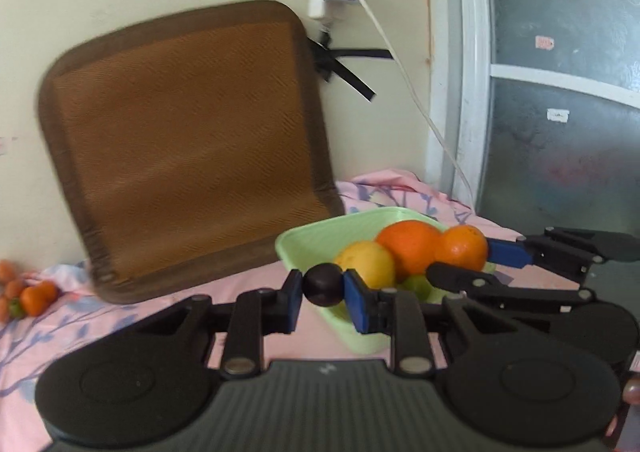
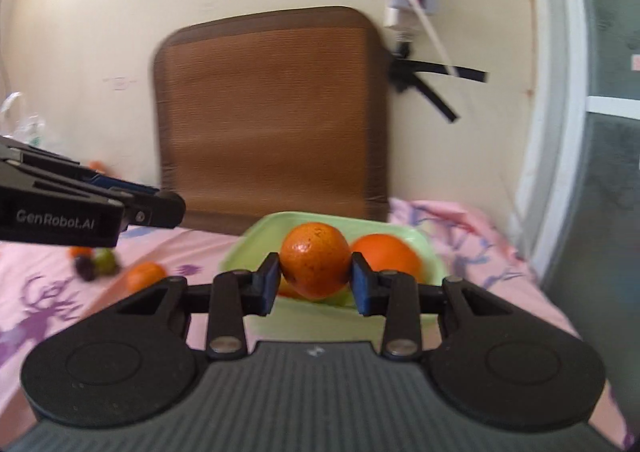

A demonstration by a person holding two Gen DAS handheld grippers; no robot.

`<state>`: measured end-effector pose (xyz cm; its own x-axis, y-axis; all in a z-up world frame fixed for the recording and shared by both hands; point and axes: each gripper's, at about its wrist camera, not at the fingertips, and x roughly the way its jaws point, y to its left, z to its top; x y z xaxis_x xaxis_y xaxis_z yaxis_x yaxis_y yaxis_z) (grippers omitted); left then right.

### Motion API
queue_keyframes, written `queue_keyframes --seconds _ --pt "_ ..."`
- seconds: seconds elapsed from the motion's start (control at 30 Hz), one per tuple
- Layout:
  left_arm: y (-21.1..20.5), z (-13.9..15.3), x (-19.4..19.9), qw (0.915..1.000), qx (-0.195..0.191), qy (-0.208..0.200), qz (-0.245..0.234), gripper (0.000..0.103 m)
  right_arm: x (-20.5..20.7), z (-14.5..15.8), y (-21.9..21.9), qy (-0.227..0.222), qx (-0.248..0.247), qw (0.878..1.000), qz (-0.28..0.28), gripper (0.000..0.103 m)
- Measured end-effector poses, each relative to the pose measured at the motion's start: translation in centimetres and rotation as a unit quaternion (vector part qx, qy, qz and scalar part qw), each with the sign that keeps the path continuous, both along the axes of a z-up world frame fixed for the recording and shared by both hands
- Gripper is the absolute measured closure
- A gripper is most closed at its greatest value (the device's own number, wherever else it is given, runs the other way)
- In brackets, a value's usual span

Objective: Organize fruits
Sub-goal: 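Carry plum and tangerine into the basket and open both grippers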

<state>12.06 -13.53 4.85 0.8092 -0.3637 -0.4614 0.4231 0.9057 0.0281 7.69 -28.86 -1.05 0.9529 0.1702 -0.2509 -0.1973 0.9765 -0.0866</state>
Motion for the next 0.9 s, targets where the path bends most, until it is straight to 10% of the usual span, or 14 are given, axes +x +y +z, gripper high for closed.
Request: queue_keyframes --seconds 0.47,0.9 --pt "-0.9 -1.2 1.6 0.9996 -0.014 0.023 0.009 0.065 0.9 -1.6 -1.3 -0.005 0.007 0.999 -0.031 0.056" --pt "20.3 0.9 -2.9 0.9698 -0.107 0.025 0.218 0.065 -1.6 0.2 -0.7 -0.034 0.089 0.994 0.057 0.064"
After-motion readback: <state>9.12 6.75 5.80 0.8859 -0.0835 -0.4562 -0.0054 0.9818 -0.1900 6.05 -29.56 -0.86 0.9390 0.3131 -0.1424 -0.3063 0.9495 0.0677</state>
